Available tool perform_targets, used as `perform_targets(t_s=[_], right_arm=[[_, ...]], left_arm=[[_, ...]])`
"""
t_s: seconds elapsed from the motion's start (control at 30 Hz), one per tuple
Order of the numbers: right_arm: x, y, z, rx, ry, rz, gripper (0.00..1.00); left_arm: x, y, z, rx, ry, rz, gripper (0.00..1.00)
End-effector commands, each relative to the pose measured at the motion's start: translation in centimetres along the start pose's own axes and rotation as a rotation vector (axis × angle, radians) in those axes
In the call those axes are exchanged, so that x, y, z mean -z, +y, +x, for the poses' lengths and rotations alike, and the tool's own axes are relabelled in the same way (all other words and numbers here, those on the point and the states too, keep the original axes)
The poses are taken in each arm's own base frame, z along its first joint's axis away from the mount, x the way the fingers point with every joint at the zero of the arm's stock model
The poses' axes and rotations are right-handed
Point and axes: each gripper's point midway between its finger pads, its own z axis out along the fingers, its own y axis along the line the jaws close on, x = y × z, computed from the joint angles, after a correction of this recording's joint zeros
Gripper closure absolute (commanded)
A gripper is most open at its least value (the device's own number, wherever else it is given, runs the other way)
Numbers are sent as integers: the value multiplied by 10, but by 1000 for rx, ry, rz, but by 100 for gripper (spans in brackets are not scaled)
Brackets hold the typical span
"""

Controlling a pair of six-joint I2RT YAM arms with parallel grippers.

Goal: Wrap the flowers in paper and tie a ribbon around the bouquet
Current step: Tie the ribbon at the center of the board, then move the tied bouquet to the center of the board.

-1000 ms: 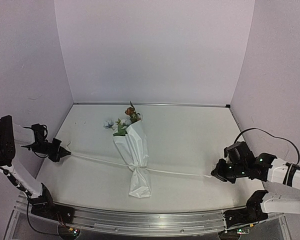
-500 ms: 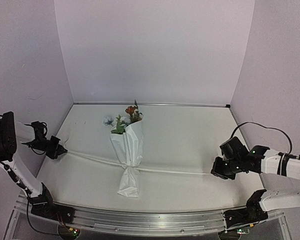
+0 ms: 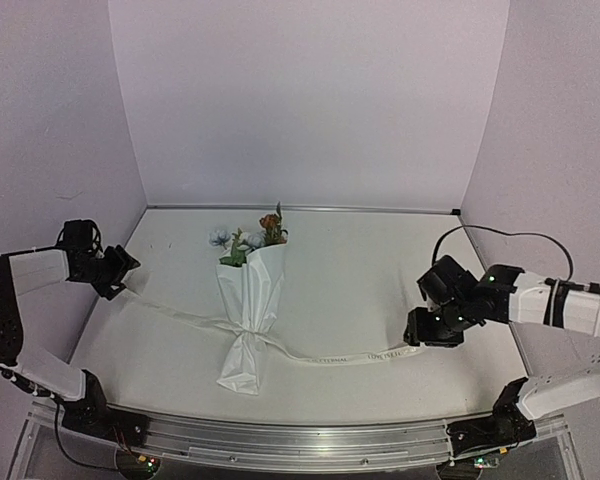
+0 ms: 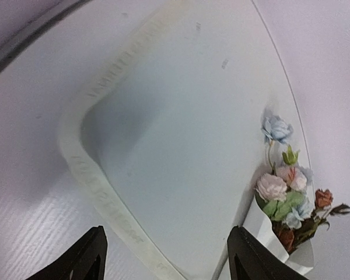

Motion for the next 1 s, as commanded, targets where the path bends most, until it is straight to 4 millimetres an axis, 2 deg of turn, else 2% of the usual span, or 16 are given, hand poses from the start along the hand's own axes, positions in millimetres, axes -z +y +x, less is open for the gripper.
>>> perform_targets(t_s=[0.0, 0.03, 0.13, 0.23, 0.37, 0.57, 0.7, 0.97], right_arm=[[8, 66, -23, 192, 2, -118, 43], [6, 79, -27, 199, -6, -153, 42], [-6, 118, -43, 213, -16, -243, 42], [-12, 151, -57, 290, -40, -297, 42], [-22, 176, -71, 305, -60, -328, 41], [-26, 181, -72, 287, -60, -343, 42], [-25, 175, -67, 285, -62, -344, 44], [-17, 156, -53, 289, -69, -331, 49]], left_arm=[[0, -71, 39, -215, 88, 145, 27], [-4, -87, 56, -255, 125, 180, 28], [-19, -116, 92, -319, 185, 229, 27], [-34, -142, 120, -353, 244, 324, 26], [-52, -161, 157, -438, 312, 369, 26], [-76, -152, 176, -486, 329, 269, 34], [-90, -146, 186, -521, 353, 218, 46], [-94, -155, 216, -630, 389, 200, 71]])
